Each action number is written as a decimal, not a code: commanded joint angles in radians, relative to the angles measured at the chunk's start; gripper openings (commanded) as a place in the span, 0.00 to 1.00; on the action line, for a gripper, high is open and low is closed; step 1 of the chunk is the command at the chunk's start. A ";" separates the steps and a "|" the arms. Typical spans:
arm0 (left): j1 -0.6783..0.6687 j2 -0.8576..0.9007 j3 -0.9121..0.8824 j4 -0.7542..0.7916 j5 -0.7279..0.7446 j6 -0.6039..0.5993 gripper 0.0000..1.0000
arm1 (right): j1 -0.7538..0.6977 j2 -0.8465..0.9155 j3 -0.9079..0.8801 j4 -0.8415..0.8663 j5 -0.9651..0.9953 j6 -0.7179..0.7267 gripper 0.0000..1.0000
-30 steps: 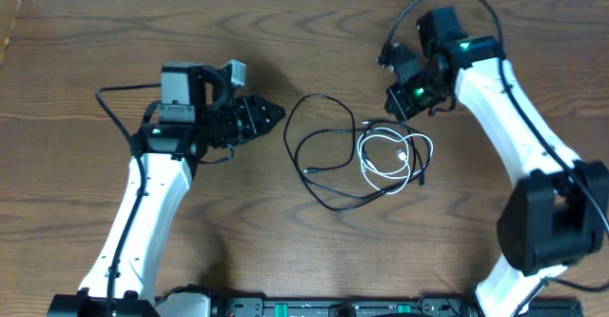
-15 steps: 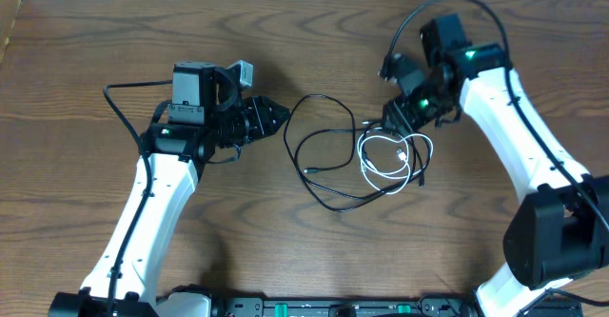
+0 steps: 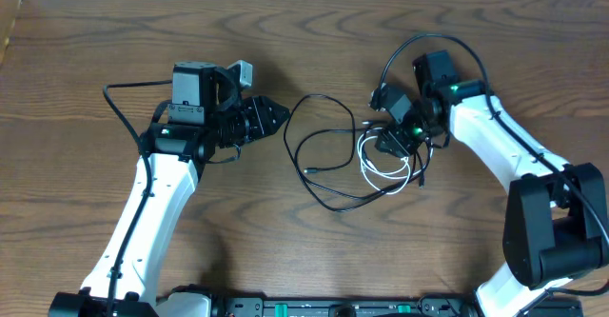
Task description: Untangle cables
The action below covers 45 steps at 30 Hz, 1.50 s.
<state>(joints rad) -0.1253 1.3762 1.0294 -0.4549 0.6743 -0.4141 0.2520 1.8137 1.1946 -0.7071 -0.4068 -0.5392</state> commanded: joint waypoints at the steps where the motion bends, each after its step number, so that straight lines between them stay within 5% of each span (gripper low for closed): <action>1: 0.000 -0.018 0.022 0.001 -0.006 0.013 0.41 | 0.005 0.006 -0.066 0.062 -0.033 -0.020 0.47; 4: 0.000 -0.018 0.022 0.001 -0.007 0.014 0.40 | 0.005 0.006 -0.111 0.119 -0.069 -0.019 0.31; 6: 0.000 -0.018 0.022 0.000 -0.007 0.013 0.41 | 0.005 0.006 -0.110 0.133 -0.067 -0.015 0.01; 12: -0.001 -0.018 0.022 0.009 -0.005 0.005 0.41 | -0.010 -0.069 0.039 0.041 -0.045 0.347 0.01; 26: -0.001 -0.018 0.022 0.034 -0.006 0.006 0.47 | -0.009 -0.350 0.534 -0.119 -0.029 0.838 0.01; 40: -0.001 -0.018 0.022 0.052 -0.006 0.006 0.59 | -0.011 -0.449 0.761 -0.043 0.023 0.914 0.01; 45: -0.001 -0.018 0.022 0.053 -0.006 0.006 0.59 | -0.011 -0.449 0.861 -0.033 0.182 0.893 0.01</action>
<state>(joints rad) -0.1253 1.3762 1.0294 -0.4057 0.6739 -0.4149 0.2451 1.3918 1.9953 -0.7441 -0.3481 0.3573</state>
